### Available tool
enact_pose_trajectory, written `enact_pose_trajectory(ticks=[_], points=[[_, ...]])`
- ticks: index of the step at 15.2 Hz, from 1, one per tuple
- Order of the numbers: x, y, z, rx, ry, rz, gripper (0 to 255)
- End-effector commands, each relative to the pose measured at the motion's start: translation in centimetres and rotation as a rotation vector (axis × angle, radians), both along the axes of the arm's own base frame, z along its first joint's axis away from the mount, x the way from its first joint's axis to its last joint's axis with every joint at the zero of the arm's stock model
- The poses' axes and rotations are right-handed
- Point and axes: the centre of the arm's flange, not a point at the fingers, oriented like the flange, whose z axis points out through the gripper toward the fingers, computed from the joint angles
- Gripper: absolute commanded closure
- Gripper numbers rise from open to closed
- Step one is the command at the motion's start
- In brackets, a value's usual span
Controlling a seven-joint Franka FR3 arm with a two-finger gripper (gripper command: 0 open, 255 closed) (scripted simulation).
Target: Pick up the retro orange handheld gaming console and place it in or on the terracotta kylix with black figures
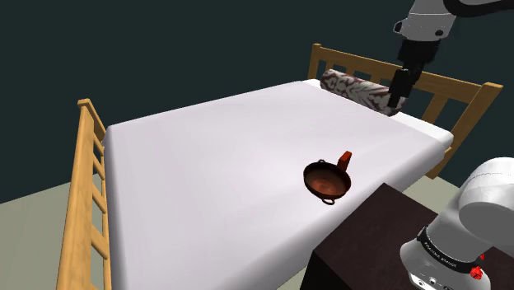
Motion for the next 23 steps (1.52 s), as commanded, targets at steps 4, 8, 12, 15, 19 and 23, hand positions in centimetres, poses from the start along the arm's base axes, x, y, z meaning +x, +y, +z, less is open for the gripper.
enact_pose_trajectory(ticks=[4, 8, 12, 15, 19, 23], points=[[2.1, -1.0, -3.3, 0.007, -0.001, -0.105, 0], [4.7, -2.6, -7.7, 0.017, -0.001, -0.246, 0], [7.1, -4.5, -12.1, 0.027, -0.002, -0.386, 0], [8.6, -6.0, -15.5, 0.034, -0.003, -0.491, 0], [10.5, -8.4, -19.9, 0.044, -0.004, -0.632, 0], [12.0, -10.9, -24.4, 0.054, -0.004, -0.772, 0]])
